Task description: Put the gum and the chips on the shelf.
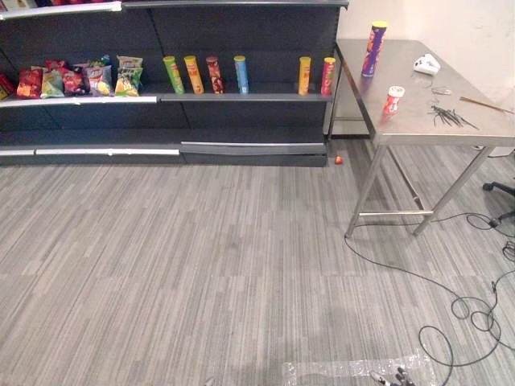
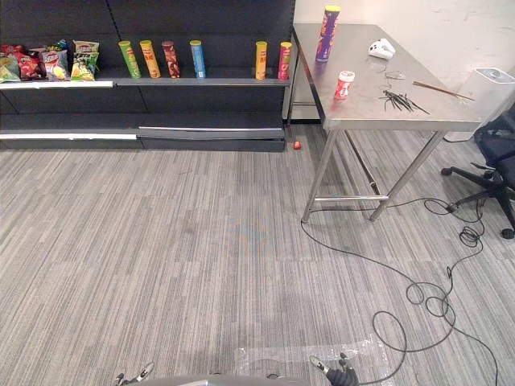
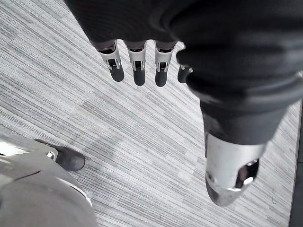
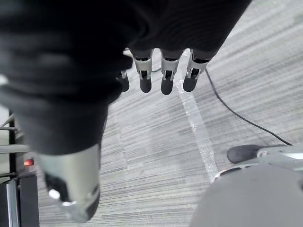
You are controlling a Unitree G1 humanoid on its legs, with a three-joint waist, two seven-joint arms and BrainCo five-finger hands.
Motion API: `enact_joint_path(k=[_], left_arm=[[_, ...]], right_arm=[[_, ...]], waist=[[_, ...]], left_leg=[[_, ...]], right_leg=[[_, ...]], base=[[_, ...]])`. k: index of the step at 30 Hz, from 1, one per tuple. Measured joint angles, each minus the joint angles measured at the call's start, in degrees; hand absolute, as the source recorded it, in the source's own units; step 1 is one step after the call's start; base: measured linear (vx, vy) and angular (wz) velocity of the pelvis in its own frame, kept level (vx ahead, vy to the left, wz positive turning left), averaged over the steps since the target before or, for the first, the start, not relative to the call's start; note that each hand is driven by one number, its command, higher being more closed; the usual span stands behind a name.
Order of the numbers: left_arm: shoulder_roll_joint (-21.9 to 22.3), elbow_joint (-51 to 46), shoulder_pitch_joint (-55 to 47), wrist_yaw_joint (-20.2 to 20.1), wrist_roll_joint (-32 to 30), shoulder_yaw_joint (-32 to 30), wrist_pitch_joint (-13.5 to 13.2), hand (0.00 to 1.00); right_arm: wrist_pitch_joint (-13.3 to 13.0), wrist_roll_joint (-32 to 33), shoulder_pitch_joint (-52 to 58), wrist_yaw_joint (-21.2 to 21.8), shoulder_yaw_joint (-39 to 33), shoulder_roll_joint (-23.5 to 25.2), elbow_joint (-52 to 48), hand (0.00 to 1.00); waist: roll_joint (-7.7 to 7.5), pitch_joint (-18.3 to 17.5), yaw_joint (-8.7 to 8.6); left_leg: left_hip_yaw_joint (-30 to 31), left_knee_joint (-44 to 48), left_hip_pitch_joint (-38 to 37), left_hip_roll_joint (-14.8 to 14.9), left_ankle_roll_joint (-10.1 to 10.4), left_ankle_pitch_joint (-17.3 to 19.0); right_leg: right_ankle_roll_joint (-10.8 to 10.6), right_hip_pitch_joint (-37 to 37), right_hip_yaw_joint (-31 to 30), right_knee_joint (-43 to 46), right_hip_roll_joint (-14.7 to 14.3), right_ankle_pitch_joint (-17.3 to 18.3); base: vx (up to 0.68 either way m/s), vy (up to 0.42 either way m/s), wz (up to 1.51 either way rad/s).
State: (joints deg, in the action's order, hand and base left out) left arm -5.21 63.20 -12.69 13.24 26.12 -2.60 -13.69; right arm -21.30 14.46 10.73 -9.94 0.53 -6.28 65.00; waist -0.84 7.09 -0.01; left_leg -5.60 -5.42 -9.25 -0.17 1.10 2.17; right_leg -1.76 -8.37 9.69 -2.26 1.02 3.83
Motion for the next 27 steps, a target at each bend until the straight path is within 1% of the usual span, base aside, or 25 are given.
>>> enact_joint_path(k=[2, 5, 6, 7, 8, 10, 11, 12, 13, 14, 15, 16, 17, 18, 20, 22, 23, 24, 25, 26, 27], left_arm=[[0.0, -0.1, 0.0, 0.0, 0.0, 0.0, -0.1, 0.00], [0.0, -0.5, -0.3, 0.1, 0.0, 0.0, -0.1, 0.00], [0.0, -0.7, -0.3, 0.0, 0.0, 0.0, -0.1, 0.00], [-0.1, -1.2, -0.3, 0.0, 0.0, 0.0, -0.1, 0.00], [-0.1, -2.2, -0.3, 0.0, 0.0, -0.1, -0.1, 0.00], [-0.2, -3.9, -0.2, -0.1, 0.0, -0.2, -0.2, 0.00], [-0.2, -4.4, -0.3, -0.2, 0.0, -0.3, -0.2, 0.00], [-0.2, -5.0, -0.3, -0.6, 0.1, -1.1, -0.2, 0.00], [0.2, -5.6, -0.4, -1.1, 0.2, -1.9, -0.3, 0.00], [0.4, -6.0, -0.5, -1.2, 0.2, -2.2, -0.3, 0.00], [0.6, -6.3, -0.6, -1.3, 0.3, -2.6, -0.5, 0.00], [0.7, -6.3, -0.7, -1.4, 1.0, -2.9, -0.6, 0.00], [0.8, -6.3, -0.8, -1.5, 2.0, -3.0, -0.6, 0.00], [1.6, -6.3, -0.9, -1.8, 3.1, -3.8, -0.7, 0.00], [1.8, -6.4, -1.0, -2.4, 3.0, -4.1, -0.7, 0.00], [1.8, -6.5, -1.0, -2.4, 2.9, -4.3, -0.7, 0.00], [2.4, -6.9, -1.1, -2.4, 2.9, -4.8, -0.8, 0.00], [2.7, -7.0, -1.1, -2.4, 3.0, -5.1, -0.8, 0.00], [3.3, -7.1, -1.3, -2.6, 3.1, -5.7, -0.8, 0.00], [3.9, -7.0, -1.4, -2.9, 4.4, -6.3, -0.8, 0.00], [3.8, -6.9, -1.7, -3.6, 4.9, -6.6, -1.1, 0.00]], right_arm=[[-0.7, -1.0, 0.0, -3.9, 0.0, 0.4, -0.6, 0.00], [-0.7, -1.0, -0.1, -4.1, 0.0, 0.6, -1.3, 0.00], [-0.5, -0.7, -0.5, -3.3, 0.0, 0.5, -1.4, 0.00], [-0.4, -0.4, -0.9, -3.1, 0.0, 0.6, -1.4, 0.00], [-0.2, 0.3, -1.4, -2.0, 0.0, 0.5, -1.6, 0.00], [0.2, 2.3, -1.7, -0.6, -0.1, 0.4, -2.0, 0.00], [0.4, 2.5, -1.7, -0.3, -0.1, 0.4, -2.3, 0.00], [1.1, 2.4, -1.7, 0.6, -0.1, 0.4, -3.2, 0.00], [1.3, 2.4, -1.6, 1.3, -0.1, 0.4, -3.9, 0.00], [1.3, 2.4, -1.6, 1.7, -0.1, 0.2, -4.0, 0.00], [1.5, 2.4, -1.5, 2.2, -0.1, 0.1, -4.4, 0.00], [1.9, 2.4, -1.0, 2.9, -0.1, -0.1, -5.6, 0.00], [1.9, 2.4, -0.9, 3.1, -0.1, -0.2, -6.3, 0.00], [2.0, 2.4, -0.6, 3.1, -0.2, -0.3, -6.8, 0.00], [2.1, 2.6, -0.2, 3.8, -0.2, -0.4, -6.8, 0.00], [2.2, 4.4, 0.1, 5.9, -0.2, -0.7, -6.7, 0.00], [1.9, 4.5, 0.4, 7.7, -0.4, -1.4, -6.4, 0.00], [1.8, 4.5, 0.4, 8.4, -0.3, -1.7, -6.1, 0.00], [1.7, 4.5, 0.4, 9.4, -0.5, -2.2, -5.9, 0.00], [1.6, 4.6, 0.5, 10.0, -0.6, -2.2, -5.3, 0.00], [1.5, 4.6, 0.4, 10.7, -1.1, -2.1, -4.3, 0.00]], waist=[[-0.05, 0.0, 0.08], [-0.17, 0.1, 0.07], [-0.27, 0.5, 0.05], [0.02, 0.8, 0.03], [-0.28, 2.1, -0.02], [-0.31, 3.4, 0.09], [-0.40, 3.8, 0.15], [-0.72, 4.5, 0.35], [-0.64, 5.1, 0.38], [-0.53, 5.2, 0.37], [-1.00, 5.7, 0.50], [-0.63, 5.8, 0.46], [-0.38, 5.8, 0.43], [-0.27, 5.9, 0.39], [-0.29, 5.9, 0.44], [-0.03, 6.3, 0.40], [0.74, 6.8, 0.55], [1.18, 7.0, 0.62], [1.94, 7.4, 0.67], [2.24, 7.5, 1.01], [2.18, 7.4, 1.82]], left_leg=[[0.0, 0.0, 0.0, 0.0, 0.0, 0.0], [0.1, 0.0, -0.1, 0.0, 0.0, 0.0], [0.3, 0.4, 0.1, 0.0, 0.1, 0.0], [0.5, 1.5, 0.4, 0.0, 0.2, 0.5], [1.2, 5.7, 2.4, 0.0, 0.5, 2.5], [1.4, 14.9, 6.8, 0.3, 1.3, 6.3], [1.3, 17.3, 7.9, 0.5, 2.2, 7.0], [0.8, 23.3, 10.7, 0.7, 3.0, 7.5], [-0.3, 30.4, 13.7, 1.1, 3.2, 7.3], [-0.4, 33.2, 15.1, 1.3, 3.6, 7.0], [-0.5, 37.6, 17.3, 1.4, 3.7, 6.0], [-1.3, 41.6, 18.7, 1.9, 2.4, 6.4], [-2.1, 43.0, 19.4, 2.5, 1.8, 7.5], [-3.0, 43.5, 20.4, 3.8, 1.9, 9.1], [-3.1, 38.4, 20.8, 4.4, 2.1, 8.9], [-2.8, 30.2, 20.9, 4.5, 3.1, 7.3], [-1.0, 23.7, 21.1, 4.8, 3.9, 5.0], [-0.1, 21.4, 21.1, 5.3, 4.1, 4.0], [1.2, 18.7, 20.8, 6.1, 4.9, 2.9], [-0.1, 20.2, 20.1, 6.0, 4.9, -0.6], [-1.0, 22.3, 20.0, 4.5, 3.1, 1.4]], right_leg=[[0.0, 0.0, 0.1, 0.1, 0.0, 0.0], [0.0, 0.0, 0.2, 0.4, 0.1, 0.0], [0.2, 0.3, 0.4, 1.1, 0.2, 0.2], [0.3, 0.4, 0.5, 2.0, 0.4, 0.7], [0.3, 1.5, 0.9, 5.1, 0.9, 2.3], [0.5, 4.3, 1.5, 11.2, 1.8, 5.8], [0.5, 4.7, 1.6, 12.5, 1.9, 6.8], [1.1, 5.2, 1.6, 14.2, 2.3, 8.1], [1.3, 5.3, 1.6, 15.6, 2.6, 8.7], [1.4, 5.3, 1.5, 16.3, 2.8, 9.1], [1.4, 5.3, 0.9, 17.6, 3.3, 9.9], [1.6, 5.0, 0.6, 18.0, 3.7, 10.3], [1.6, 4.9, 0.3, 18.2, 3.8, 10.4], [1.4, 4.8, -0.3, 18.4, 4.2, 10.6], [0.8, 4.5, -0.9, 18.4, 5.4, 11.0], [-0.2, 3.9, -1.1, 18.4, 6.9, 11.6], [-1.2, 3.0, -2.3, 18.3, 7.4, 12.2], [-1.8, 2.7, -2.6, 18.3, 7.6, 12.6], [-3.0, 1.9, -3.0, 18.3, 7.8, 13.3], [-4.5, 0.3, -4.3, 17.8, 8.6, 14.4], [-4.2, -1.4, -6.1, 16.3, 9.4, 14.5]], base=[[0.00, 0.000, 0.00], [0.00, 0.000, 0.01], [0.00, 0.000, 0.05], [-0.04, -0.012, 0.13], [-0.06, -0.014, 0.19], [-0.07, -0.006, 0.26], [-0.08, -0.012, 0.20], [-0.11, -0.034, 0.12], [-0.10, -0.034, 0.06], [-0.06, -0.012, -0.04], [0.00, 0.036, -0.13], [0.00, 0.055, -0.17], [0.02, 0.075, -0.21], [0.05, 0.098, -0.19], [0.11, 0.146, -0.08], [0.19, 0.241, 0.06], [0.22, 0.305, -0.02], [0.24, 0.335, -0.14], [0.21, 0.325, -0.23], [0.38, 0.451, -0.42], [0.39, 0.414, -0.38]])
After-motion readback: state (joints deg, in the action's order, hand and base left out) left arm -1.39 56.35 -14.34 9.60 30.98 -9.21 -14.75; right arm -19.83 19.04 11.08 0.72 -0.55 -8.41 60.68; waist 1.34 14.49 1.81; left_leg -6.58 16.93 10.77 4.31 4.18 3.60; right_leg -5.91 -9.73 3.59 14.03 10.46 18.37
